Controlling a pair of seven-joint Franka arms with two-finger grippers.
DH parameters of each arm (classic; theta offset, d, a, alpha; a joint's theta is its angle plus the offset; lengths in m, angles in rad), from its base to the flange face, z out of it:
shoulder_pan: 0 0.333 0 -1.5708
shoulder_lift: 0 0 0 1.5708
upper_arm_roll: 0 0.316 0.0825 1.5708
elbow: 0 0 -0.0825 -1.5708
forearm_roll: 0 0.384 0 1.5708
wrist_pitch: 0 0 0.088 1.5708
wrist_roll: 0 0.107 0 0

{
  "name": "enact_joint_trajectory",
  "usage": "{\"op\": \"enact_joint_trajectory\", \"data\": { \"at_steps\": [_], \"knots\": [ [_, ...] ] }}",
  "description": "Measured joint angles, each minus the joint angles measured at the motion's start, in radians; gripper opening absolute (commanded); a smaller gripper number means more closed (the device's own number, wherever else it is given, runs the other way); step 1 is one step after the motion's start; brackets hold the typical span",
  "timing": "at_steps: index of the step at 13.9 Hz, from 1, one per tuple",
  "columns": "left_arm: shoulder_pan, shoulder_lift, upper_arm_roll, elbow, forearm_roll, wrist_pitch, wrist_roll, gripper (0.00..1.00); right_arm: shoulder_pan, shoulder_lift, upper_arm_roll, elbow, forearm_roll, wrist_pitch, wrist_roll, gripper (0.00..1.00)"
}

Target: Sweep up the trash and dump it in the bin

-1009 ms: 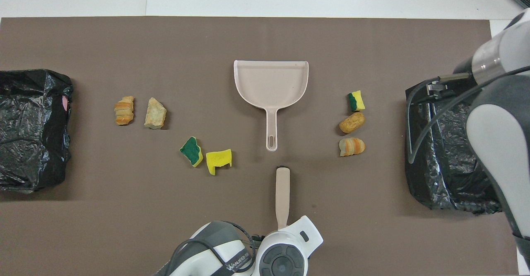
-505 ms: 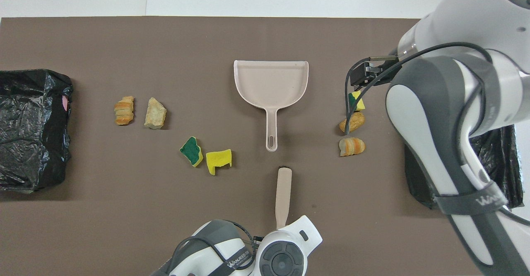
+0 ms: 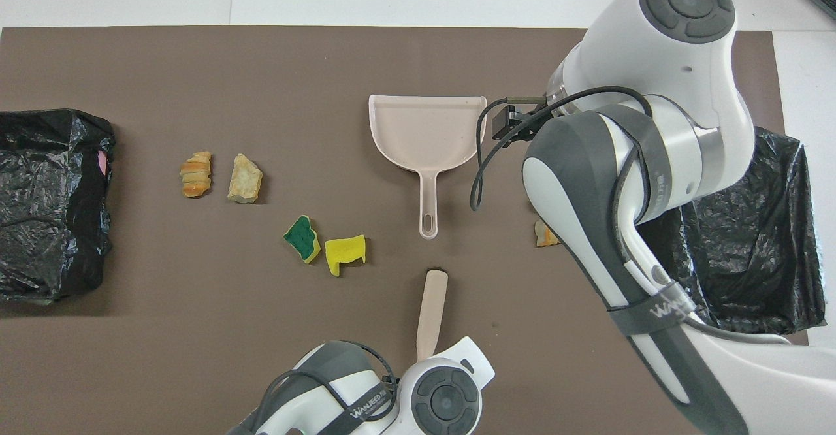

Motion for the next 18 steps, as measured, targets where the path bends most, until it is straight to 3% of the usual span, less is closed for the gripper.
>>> {"op": "enact_joint_trajectory", "data": {
  "at_steps": [5,14,18],
  "knots": [
    [0.003,-0.098,0.161,-0.001,0.001,-0.186,0.148,0.0,0.04,0.019,0.002,0.004,0.005,0.01,0.059,1.0],
    [0.006,-0.115,0.514,0.004,0.089,-0.197,0.43,0.0,0.169,0.176,0.005,0.015,0.005,0.132,0.255,1.0],
    [0.008,-0.185,0.666,0.038,0.09,-0.219,0.573,0.0,0.188,0.199,0.009,0.014,0.022,0.133,0.271,1.0]
  ]
}}
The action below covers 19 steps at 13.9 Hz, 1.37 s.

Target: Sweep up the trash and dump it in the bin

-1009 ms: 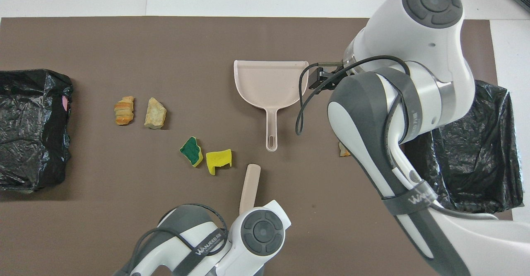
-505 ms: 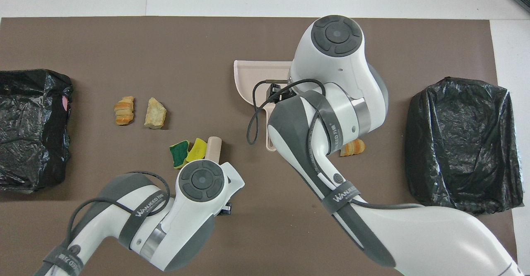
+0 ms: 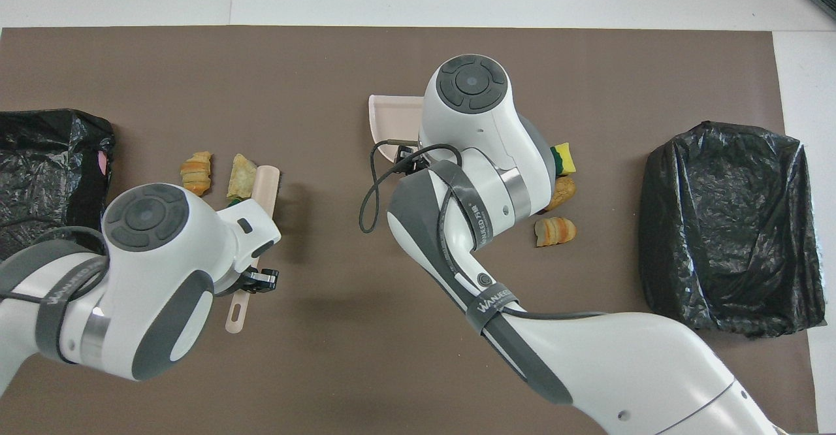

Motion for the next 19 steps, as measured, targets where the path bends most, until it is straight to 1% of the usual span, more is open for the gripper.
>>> {"op": "enact_joint_trajectory", "data": {
  "at_steps": [2,4,6,7,9,10,12,13,15,19],
  "knots": [
    [-0.001,-0.029,0.048,0.035,0.0,-0.028,0.027,0.0,0.013,0.009,0.002,-0.006,0.01,0.0,0.0,1.0],
    [0.0,-0.029,0.112,0.047,0.001,-0.015,0.037,0.0,0.026,0.014,0.002,-0.022,0.011,-0.001,0.0,1.0],
    [0.004,-0.016,0.209,0.046,0.002,0.027,0.066,0.0,0.03,0.016,0.002,-0.048,0.011,-0.001,-0.003,1.0],
    [0.009,-0.004,0.251,0.046,0.002,0.05,0.08,0.0,0.029,0.016,0.002,-0.054,0.011,0.0,-0.005,0.95],
    [0.012,0.037,0.309,0.044,0.027,0.102,0.096,0.0,0.029,0.016,0.002,-0.056,0.011,0.0,-0.006,0.76],
    [0.013,0.068,0.318,0.042,0.048,0.127,0.096,0.0,0.029,0.016,0.002,-0.055,0.01,0.0,-0.006,0.63],
    [0.019,0.134,0.325,0.039,0.064,0.168,0.096,0.0,0.028,0.016,0.002,-0.054,0.01,0.0,-0.007,0.29],
    [0.024,0.158,0.325,0.037,0.066,0.174,0.096,0.0,0.028,0.016,0.002,-0.054,0.01,0.0,-0.007,0.02],
    [0.024,0.183,0.325,0.018,0.067,0.174,0.098,0.0,0.029,0.016,0.002,-0.054,0.011,0.0,-0.007,0.0],
    [0.007,0.181,0.303,0.009,0.068,0.165,0.138,0.0,0.029,0.014,0.002,-0.053,0.012,0.0,-0.006,0.0]
  ]
}}
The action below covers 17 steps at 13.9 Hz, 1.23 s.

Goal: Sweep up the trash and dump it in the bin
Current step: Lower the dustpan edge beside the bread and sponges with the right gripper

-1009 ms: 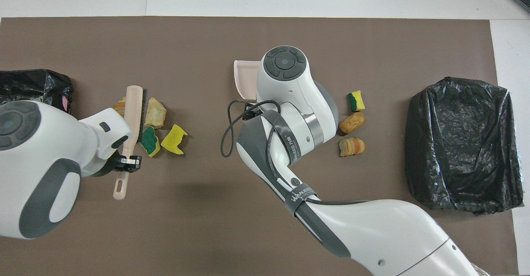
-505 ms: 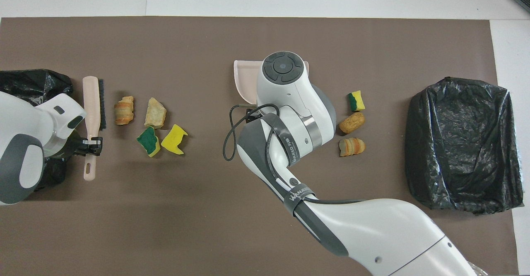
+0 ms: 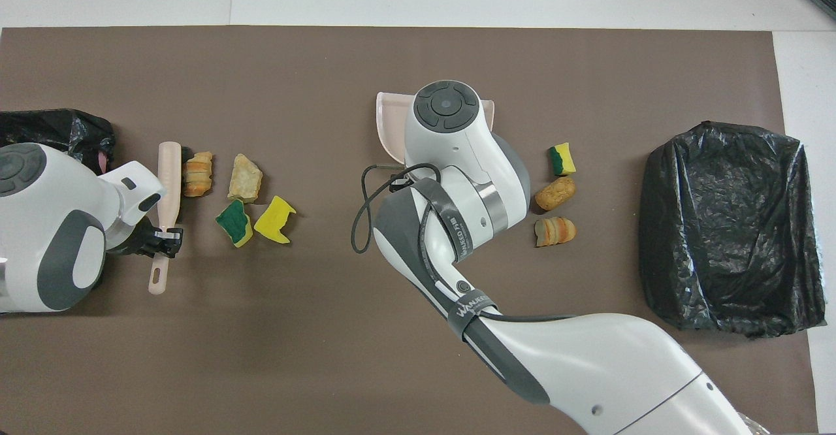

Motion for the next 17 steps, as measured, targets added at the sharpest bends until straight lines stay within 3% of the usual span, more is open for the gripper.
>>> {"op": "enact_joint_trajectory", "data": {
  "at_steps": [5,10,13,17],
  "knots": [
    [-0.028,-0.009,-0.083,-0.001,0.0,-0.034,0.009,0.0,-0.01,-0.06,-0.005,0.004,0.001,-0.014,-0.158,0.0],
    [-0.021,-0.023,-0.081,0.029,-0.001,-0.136,-0.013,0.0,-0.076,-0.23,-0.007,-0.02,0.002,-0.232,-0.546,0.0],
    [-0.009,-0.061,-0.075,0.024,-0.001,-0.174,-0.166,0.0,-0.079,-0.315,-0.005,-0.102,-0.013,-0.268,-0.744,0.0],
    [-0.011,-0.087,-0.086,-0.026,-0.004,-0.163,-0.268,0.0,-0.028,-0.394,0.0,-0.274,-0.13,-0.168,-0.995,0.0]
  ]
}}
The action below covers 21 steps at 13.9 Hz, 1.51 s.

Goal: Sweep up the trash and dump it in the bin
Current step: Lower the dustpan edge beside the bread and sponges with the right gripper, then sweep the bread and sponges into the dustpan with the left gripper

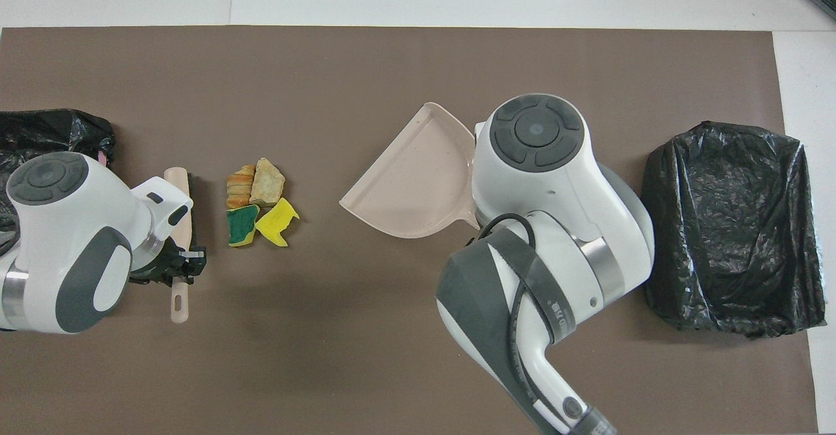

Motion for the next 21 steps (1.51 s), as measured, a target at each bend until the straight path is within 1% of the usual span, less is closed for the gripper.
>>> {"op": "enact_joint_trajectory", "data": {
  "at_steps": [2,4,6,10,13,16,18,21],
  "knots": [
    [-0.001,-0.001,-0.004,-0.024,-0.003,0.037,-0.008,0.0,0.022,-0.019,0.001,-0.064,-0.032,0.041,-0.058,0.0],
    [-0.001,-0.001,-0.012,-0.041,-0.016,0.067,-0.02,0.0,0.051,-0.018,0.002,-0.116,-0.046,0.099,-0.078,0.0],
    [-0.002,0.001,-0.039,-0.046,-0.031,0.084,-0.045,0.0,0.086,-0.009,0.003,-0.145,-0.062,0.115,-0.105,0.0],
    [-0.008,0.014,-0.102,-0.052,-0.067,0.121,-0.07,0.0,0.153,0.035,0.004,-0.159,-0.067,0.147,-0.109,0.0],
    [-0.014,0.042,-0.164,-0.052,-0.074,0.166,-0.06,0.0,0.173,0.045,0.004,-0.165,-0.066,0.152,-0.087,0.0],
    [-0.015,0.049,-0.192,-0.052,-0.078,0.176,0.088,0.0,0.189,0.045,0.004,-0.192,-0.066,0.177,-0.021,0.0],
    [-0.015,0.049,-0.223,-0.052,-0.08,0.174,0.141,0.0,0.192,0.045,0.004,-0.203,-0.066,0.182,-0.011,0.0],
    [-0.016,0.048,-0.327,-0.052,-0.082,0.173,0.15,0.0,0.192,0.045,0.002,-0.204,-0.066,0.18,-0.01,0.0]
  ]
}}
